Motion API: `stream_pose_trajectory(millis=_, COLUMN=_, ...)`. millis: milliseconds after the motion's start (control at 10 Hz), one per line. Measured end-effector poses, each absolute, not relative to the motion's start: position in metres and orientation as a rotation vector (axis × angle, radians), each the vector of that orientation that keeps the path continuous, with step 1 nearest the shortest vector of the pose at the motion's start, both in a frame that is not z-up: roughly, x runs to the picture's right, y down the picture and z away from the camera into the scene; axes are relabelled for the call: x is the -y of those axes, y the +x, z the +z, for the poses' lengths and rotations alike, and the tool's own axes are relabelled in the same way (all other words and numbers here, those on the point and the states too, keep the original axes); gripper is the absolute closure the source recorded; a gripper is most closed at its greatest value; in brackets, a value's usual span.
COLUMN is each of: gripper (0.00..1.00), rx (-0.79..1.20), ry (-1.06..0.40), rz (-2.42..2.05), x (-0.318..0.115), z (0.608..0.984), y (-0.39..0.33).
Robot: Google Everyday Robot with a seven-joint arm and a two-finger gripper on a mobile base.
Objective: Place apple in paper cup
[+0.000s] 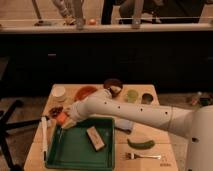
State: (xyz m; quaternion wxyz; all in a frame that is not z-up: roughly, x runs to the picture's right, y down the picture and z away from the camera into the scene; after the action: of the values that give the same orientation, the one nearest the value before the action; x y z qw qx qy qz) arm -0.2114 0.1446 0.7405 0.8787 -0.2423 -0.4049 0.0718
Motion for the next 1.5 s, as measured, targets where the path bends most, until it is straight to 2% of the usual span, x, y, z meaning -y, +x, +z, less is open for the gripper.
stream_pose_trajectory(millis=500, gripper=1.00, rx=0.853, ry=-0.499, rz=0.164, x=-0.143, z=0.745, y=-0.212)
stream_pose_trajectory(millis=1500, gripper=1.00, rx=0.868, ry=-0.487, rz=0.120, x=-0.063, z=0.808, y=-0.284)
